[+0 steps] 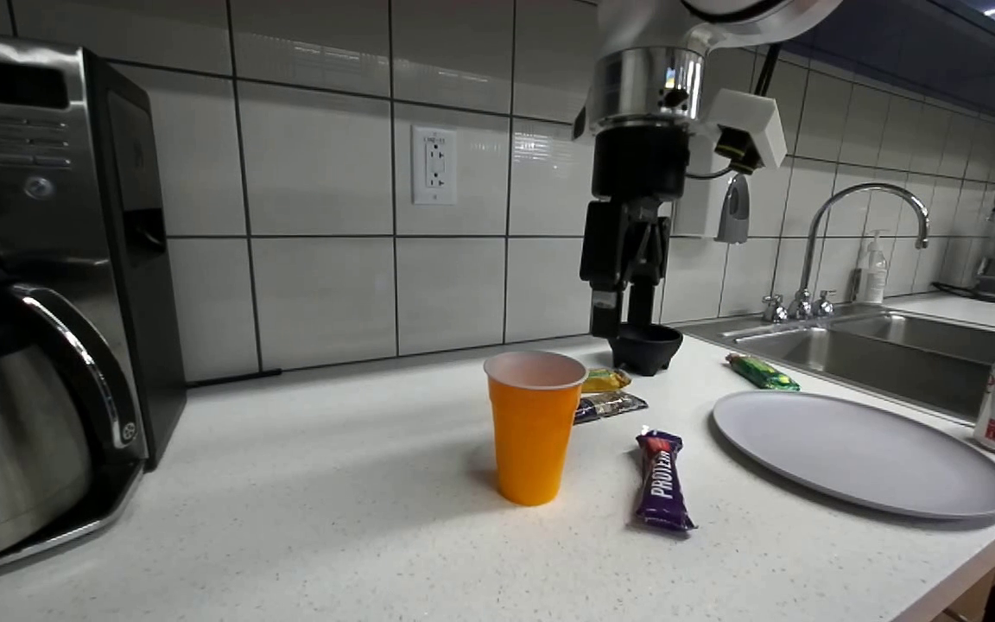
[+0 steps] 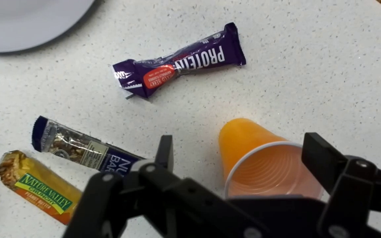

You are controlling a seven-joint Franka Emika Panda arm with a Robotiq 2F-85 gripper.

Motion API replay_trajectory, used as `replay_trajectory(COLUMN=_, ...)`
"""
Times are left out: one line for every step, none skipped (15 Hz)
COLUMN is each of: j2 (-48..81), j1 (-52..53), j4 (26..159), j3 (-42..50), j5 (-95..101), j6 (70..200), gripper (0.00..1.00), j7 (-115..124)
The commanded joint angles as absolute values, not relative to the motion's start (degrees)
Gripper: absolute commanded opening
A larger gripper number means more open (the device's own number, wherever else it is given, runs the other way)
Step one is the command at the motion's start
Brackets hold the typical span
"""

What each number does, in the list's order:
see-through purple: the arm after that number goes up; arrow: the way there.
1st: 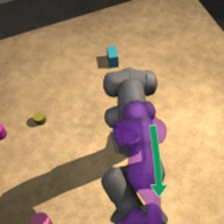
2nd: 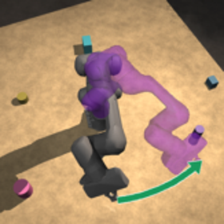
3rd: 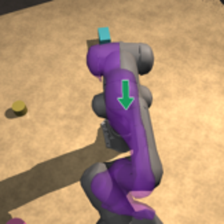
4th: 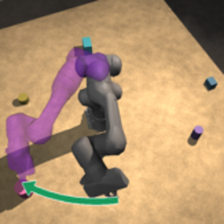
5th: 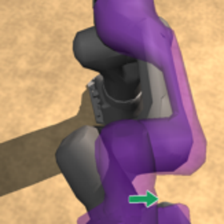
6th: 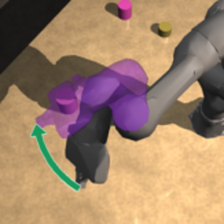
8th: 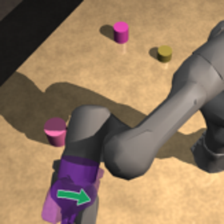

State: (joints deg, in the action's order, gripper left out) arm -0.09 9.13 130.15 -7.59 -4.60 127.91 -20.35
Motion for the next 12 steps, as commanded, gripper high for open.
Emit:
replay_trajectory(j2=-0.09, j1=8.86, j4=130.05, j3=-7.88, j5=-4.60, j6=127.77, gripper=1.00, j7=-20.31)
replay_trajectory(j2=-0.08, j1=8.85, j4=130.05, j3=-7.88, j5=-4.60, j6=127.78, gripper=1.00, j7=-20.31)
replay_trajectory(j2=-0.20, j1=9.00, j4=130.51, j3=-8.04, j5=-3.65, j6=128.12, gripper=1.00, j7=-17.81)
replay_trajectory(j2=-0.39, j1=9.10, j4=130.88, j3=-8.14, j5=-3.35, j6=128.27, gripper=1.00, j7=-16.29)
replay_trajectory(j2=-0.59, j1=9.18, j4=131.29, j3=-8.23, j5=-2.86, j6=128.56, gripper=1.00, j7=-14.11)
replay_trajectory(j2=-0.75, j1=9.26, j4=131.60, j3=-8.29, j5=-2.10, j6=128.80, gripper=1.00, j7=-11.94)
replay_trajectory(j2=-0.96, j1=9.28, j4=131.86, j3=-8.31, j5=-1.51, j6=128.92, gripper=1.00, j7=-9.76)
replay_trajectory(j2=-1.16, j1=9.29, j4=132.01, j3=-8.30, j5=-1.01, j6=128.71, gripper=1.00, j7=-7.40)
replay_trajectory(j2=-1.33, j1=9.29, j4=132.12, j3=-8.26, j5=-0.41, j6=128.29, gripper=1.00, j7=-4.82)
replay_trajectory(j2=-1.53, j1=9.27, j4=132.28, j3=-8.22, j5=0.12, j6=127.96, gripper=1.00, j7=-2.43)
replay_trajectory(j2=-1.83, j1=9.23, j4=132.52, j3=-8.19, j5=0.47, j6=127.61, gripper=1.00, j7=-0.46)
replay_trajectory(j2=-2.07, j1=9.21, j4=132.79, j3=-8.16, j5=0.91, j6=127.32, gripper=1.00, j7=1.50)
